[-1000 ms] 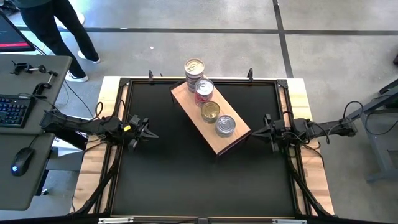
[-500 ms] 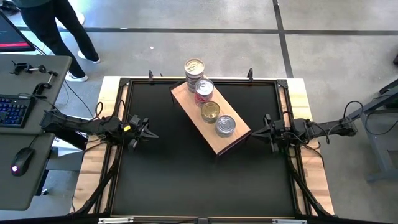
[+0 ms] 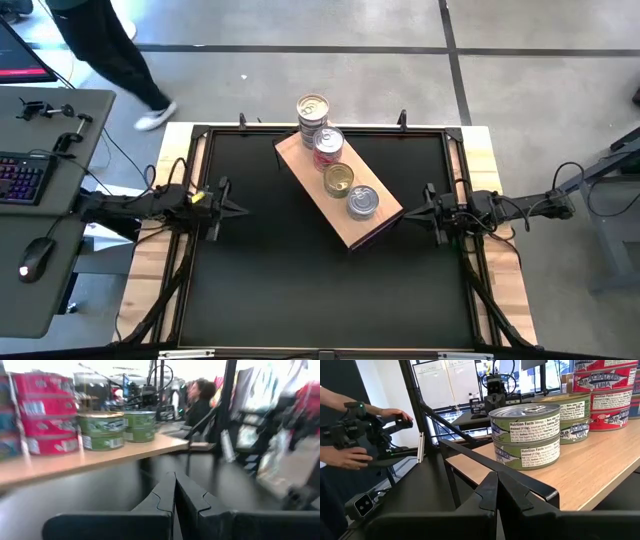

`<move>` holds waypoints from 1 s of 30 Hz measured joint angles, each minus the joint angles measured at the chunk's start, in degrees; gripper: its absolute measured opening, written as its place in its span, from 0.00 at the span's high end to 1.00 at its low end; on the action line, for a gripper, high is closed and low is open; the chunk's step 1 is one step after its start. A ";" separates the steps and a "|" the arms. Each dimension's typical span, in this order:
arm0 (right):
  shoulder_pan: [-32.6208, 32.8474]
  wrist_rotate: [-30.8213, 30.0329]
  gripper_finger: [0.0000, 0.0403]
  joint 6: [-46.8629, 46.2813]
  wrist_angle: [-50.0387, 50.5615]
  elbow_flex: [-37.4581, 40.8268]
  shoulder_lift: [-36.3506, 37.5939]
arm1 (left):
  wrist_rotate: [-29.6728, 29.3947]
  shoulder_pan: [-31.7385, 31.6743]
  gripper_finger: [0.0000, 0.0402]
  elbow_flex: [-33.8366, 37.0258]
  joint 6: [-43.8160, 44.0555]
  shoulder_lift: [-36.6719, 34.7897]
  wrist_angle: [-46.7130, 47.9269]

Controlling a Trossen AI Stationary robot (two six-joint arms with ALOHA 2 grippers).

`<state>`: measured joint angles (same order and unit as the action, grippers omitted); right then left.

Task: Stack canned seafood by type on shelf
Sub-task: Return to Home Position

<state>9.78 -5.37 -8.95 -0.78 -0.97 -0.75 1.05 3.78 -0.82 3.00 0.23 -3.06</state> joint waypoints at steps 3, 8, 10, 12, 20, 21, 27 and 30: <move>0.00 -0.15 1.00 -0.01 0.06 0.00 -0.35 | -0.43 -0.45 1.00 0.09 -3.79 -0.07 2.33; 0.02 -0.20 1.00 0.00 0.26 0.00 -0.76 | -1.05 -2.15 1.00 0.09 0.36 -0.07 2.71; 0.00 -0.22 1.00 0.00 0.23 0.00 -0.97 | -0.99 -2.91 1.00 0.09 1.63 0.00 2.90; 0.00 -0.22 1.00 0.00 0.23 0.00 -0.97 | -1.17 -3.70 1.00 0.09 2.55 -0.07 2.85; 0.00 -0.39 1.00 0.00 0.22 -0.02 -0.97 | -1.48 -4.54 1.00 0.09 2.82 0.64 2.81; 0.00 -0.39 1.00 0.00 0.22 -0.02 -0.99 | -1.47 -4.54 1.00 0.09 2.82 0.67 2.87; 0.02 -0.39 1.00 0.00 0.22 -0.02 -1.12 | -1.47 -4.54 1.00 0.09 2.82 0.79 2.83; 0.01 -0.39 1.00 -0.01 0.22 -0.02 -1.12 | -1.47 -4.52 1.00 0.09 2.82 0.85 2.84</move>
<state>9.79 -5.76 -8.96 -0.56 -0.99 -1.87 -0.43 -0.74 -0.73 5.82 1.08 -0.22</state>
